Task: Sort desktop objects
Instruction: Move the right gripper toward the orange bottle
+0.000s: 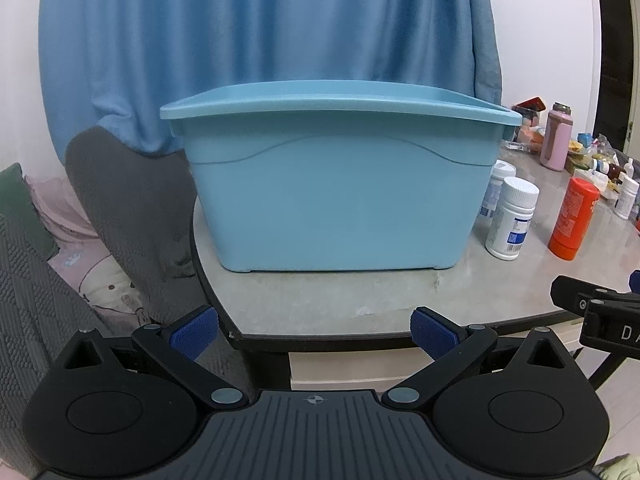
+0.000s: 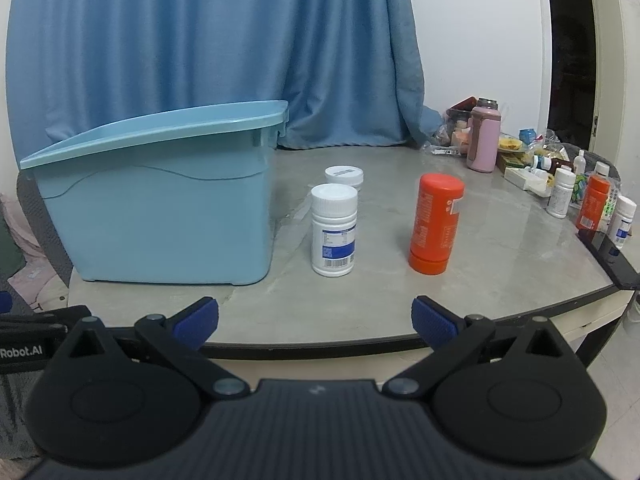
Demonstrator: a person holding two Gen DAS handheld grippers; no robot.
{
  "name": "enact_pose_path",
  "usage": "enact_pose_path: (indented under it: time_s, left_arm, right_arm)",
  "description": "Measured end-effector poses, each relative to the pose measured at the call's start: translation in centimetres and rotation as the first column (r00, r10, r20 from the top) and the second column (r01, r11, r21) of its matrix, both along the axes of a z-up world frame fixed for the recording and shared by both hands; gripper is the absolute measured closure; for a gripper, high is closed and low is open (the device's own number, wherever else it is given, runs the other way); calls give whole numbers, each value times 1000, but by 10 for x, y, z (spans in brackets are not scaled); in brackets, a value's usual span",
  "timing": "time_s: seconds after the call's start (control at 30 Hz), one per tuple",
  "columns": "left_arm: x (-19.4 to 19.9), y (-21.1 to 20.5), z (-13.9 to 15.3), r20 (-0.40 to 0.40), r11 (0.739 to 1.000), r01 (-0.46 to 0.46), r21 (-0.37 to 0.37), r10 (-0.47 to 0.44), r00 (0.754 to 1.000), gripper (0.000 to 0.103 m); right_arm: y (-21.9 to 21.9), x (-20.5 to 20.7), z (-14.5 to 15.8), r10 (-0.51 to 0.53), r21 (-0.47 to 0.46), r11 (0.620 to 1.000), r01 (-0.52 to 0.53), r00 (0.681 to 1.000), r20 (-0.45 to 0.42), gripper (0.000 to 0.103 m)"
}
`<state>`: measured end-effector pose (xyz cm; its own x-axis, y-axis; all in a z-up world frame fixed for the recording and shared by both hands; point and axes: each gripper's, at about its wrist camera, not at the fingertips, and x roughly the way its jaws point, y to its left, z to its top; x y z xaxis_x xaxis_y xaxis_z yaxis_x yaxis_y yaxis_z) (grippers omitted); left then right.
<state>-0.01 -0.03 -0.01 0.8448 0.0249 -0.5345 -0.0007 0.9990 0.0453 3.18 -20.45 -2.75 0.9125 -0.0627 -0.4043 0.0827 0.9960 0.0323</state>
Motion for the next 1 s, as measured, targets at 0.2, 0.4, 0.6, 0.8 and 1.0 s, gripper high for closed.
enact_pose_path:
  time_s: [0.2,0.4,0.6,0.8,1.0]
  left_arm:
    - [-1,-3,0,9,1000,-6,-3,6,1000,0]
    - [-1,-6,4,20,1000,1,-8,-1,1000,0]
    - [4,-19,9,26,1000,1,-19,0,1000,0]
    - [13,-42,9,20,999,-2,-32,3,1000,0]
    - [24,-72,9,16,1000,2,-28,-2,1000,0]
  right_arm:
    - [-5,-5,2,-1,-2,1000,1,1000,11,0]
    - [-17,-3,3,-12,25,1000,12,1000,14,0]
    - [-35,0,6,-15,33,999,14,999,28,0]
    - [-58,5,7,-9,13,1000,9,1000,16,0]
    - [-87,16,7,-9,8,1000,9,1000,-3,0]
